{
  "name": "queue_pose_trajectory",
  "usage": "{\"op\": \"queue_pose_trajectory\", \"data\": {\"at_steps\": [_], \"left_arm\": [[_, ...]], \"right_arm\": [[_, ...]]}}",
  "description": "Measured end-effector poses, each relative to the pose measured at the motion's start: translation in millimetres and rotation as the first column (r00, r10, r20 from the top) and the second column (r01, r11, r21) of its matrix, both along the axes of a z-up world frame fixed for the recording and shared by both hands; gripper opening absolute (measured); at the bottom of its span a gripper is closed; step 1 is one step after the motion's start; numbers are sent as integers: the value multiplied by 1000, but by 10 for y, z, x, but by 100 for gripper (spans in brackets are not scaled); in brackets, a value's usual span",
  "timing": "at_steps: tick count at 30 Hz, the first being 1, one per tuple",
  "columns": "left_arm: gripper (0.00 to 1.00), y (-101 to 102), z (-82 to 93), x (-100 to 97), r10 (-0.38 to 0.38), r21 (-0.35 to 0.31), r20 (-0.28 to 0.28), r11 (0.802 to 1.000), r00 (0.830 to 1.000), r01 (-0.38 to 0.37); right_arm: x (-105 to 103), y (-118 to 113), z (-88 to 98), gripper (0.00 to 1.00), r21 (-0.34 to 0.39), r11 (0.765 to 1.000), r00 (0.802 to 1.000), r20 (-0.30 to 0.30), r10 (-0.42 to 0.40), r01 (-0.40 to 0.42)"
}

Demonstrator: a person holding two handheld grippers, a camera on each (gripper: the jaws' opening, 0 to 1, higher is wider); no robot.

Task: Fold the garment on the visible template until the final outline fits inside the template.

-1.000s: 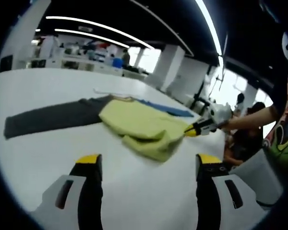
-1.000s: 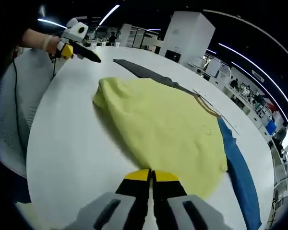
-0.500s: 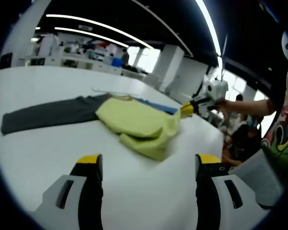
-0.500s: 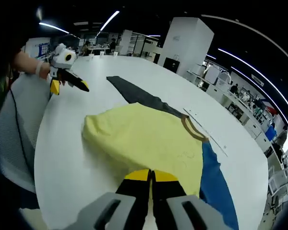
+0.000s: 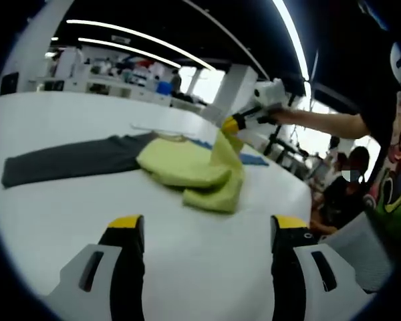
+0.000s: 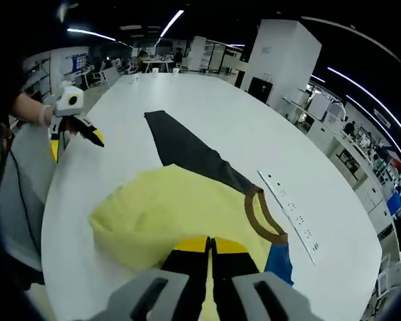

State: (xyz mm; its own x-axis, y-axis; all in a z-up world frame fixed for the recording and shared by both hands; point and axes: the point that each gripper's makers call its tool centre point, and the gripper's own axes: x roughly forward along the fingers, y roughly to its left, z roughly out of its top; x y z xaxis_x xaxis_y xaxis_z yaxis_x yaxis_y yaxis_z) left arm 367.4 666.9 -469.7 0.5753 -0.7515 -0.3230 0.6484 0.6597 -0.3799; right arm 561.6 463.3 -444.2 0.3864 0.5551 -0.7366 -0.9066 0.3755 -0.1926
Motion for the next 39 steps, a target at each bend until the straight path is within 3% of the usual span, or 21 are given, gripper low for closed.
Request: {"op": "queue_pose_trajectory", "data": {"at_steps": [7, 12, 18, 29, 39], "left_arm": [[72, 13, -57, 4, 11, 1, -19, 1000, 1000, -11], [72, -35, -112, 17, 7, 2, -36, 1000, 999, -7], [71, -93, -166, 19, 0, -5, -52, 1000, 999, 0], [70, -143, -185, 35, -2, -18, -60, 1000, 998, 1], [70, -94, -167, 15, 10, -16, -57, 1000, 998, -10]], "right_arm": [[300, -54, -268, 0, -66, 998, 999, -38, 22, -24], [457, -137, -468, 0, -72, 997, 997, -75, -31, 25], [497, -167, -663, 0, -96, 995, 995, -96, -41, 31], [514, -180, -811, 0, -110, 993, 991, -120, -53, 40], [512, -195, -798, 0, -105, 992, 989, -124, -77, 64]]}}
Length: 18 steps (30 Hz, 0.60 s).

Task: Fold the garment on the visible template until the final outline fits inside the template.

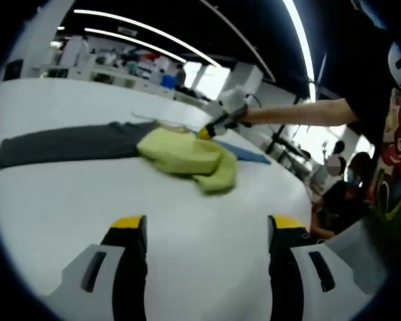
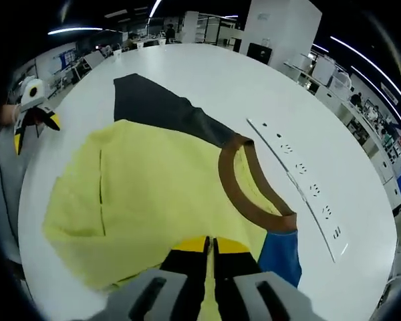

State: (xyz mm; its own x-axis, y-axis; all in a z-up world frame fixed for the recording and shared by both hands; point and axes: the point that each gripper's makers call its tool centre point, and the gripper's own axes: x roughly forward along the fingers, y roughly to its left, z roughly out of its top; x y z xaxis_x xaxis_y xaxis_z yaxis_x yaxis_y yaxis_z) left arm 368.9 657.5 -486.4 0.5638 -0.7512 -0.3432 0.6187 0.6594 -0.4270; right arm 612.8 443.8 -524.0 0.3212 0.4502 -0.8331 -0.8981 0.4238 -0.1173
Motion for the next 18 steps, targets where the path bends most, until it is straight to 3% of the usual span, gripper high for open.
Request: {"op": "queue_pose_trajectory", "data": {"at_steps": [8, 18], "left_arm": [[70, -9, 25, -7, -3, -2, 8, 1000, 1000, 3], [70, -64, 84, 8, -28, 1, 22, 1000, 999, 28]], "right_arm": [[-28, -71, 173, 18, 47, 999, 999, 40, -25, 23], [-201, -124, 465, 41, 199, 978, 993, 78, -85, 68]]}}
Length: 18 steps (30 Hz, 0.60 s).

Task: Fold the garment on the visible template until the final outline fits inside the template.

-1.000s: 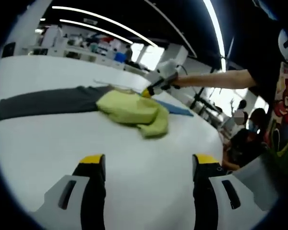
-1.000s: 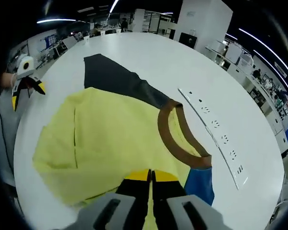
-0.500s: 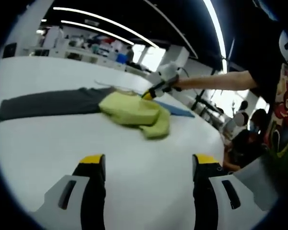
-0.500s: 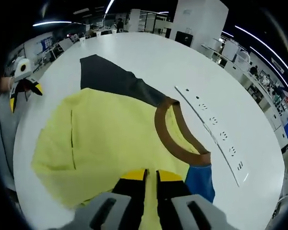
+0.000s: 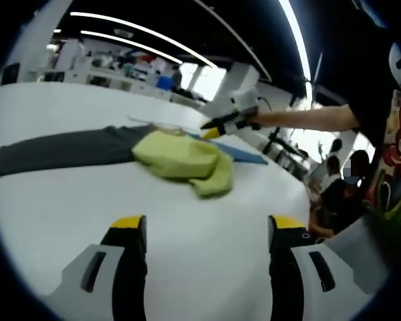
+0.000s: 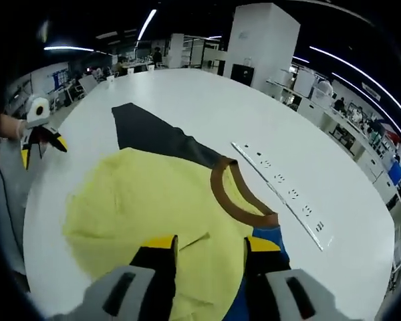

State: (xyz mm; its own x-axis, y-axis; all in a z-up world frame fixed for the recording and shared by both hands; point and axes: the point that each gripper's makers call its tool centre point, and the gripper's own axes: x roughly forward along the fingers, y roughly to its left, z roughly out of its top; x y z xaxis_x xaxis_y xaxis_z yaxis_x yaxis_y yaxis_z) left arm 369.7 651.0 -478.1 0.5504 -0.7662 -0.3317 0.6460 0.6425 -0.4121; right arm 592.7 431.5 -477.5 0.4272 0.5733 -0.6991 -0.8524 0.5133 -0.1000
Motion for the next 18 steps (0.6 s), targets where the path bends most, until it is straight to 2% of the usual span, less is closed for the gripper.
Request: {"op": "queue_pose_trajectory", "data": {"at_steps": [2, 4, 7, 14, 18], "left_arm": [[71, 3, 8, 13, -4, 2, 2, 1000, 1000, 4], [70, -1, 34, 21, -8, 3, 8, 1000, 1000, 8], [70, -10, 44, 24, -18, 9, 13, 1000, 1000, 17], [70, -15, 74, 44, -36, 19, 24, 999, 999, 35], [70, -9, 91, 53, -42, 23, 28, 999, 999, 41]], "right_arm": [[-80, 3, 77, 51, 52, 999, 1000, 10, -5, 5], [-164, -40, 136, 58, 66, 998, 999, 33, -5, 3], [-316, -110, 185, 64, 81, 997, 999, 33, -15, 12], [-680, -277, 305, 92, 148, 988, 997, 55, -54, 46], [-931, -377, 302, 97, 140, 989, 997, 56, -58, 50]]}}
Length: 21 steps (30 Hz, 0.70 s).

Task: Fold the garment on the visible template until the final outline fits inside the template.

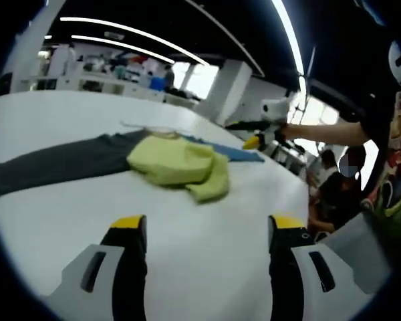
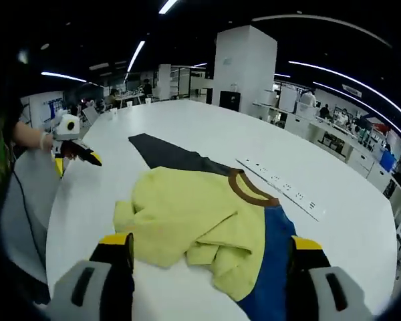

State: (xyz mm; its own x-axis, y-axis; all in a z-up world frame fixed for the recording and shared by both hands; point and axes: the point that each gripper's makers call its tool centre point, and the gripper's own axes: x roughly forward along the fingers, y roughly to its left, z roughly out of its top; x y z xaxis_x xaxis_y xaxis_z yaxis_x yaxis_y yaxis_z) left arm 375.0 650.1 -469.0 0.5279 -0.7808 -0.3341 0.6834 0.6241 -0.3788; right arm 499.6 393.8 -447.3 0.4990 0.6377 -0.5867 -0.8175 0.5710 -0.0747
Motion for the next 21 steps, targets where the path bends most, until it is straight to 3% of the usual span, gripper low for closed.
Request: {"op": "queue_pose_trajectory", "data": {"at_steps": [7, 16, 21], "left_arm": [[71, 2, 18, 47, -18, 15, 6, 1000, 1000, 18], [70, -81, 48, 118, -48, 34, 22, 998, 999, 47], [70, -109, 56, 116, -64, 41, 28, 997, 998, 63]], "right_arm": [[-328, -141, -13, 100, 11, 999, 999, -10, -37, 37], [-630, -312, -45, 100, 48, 992, 993, -23, -117, 118], [-760, -420, -116, 100, 34, 990, 990, -34, -137, 139]]}}
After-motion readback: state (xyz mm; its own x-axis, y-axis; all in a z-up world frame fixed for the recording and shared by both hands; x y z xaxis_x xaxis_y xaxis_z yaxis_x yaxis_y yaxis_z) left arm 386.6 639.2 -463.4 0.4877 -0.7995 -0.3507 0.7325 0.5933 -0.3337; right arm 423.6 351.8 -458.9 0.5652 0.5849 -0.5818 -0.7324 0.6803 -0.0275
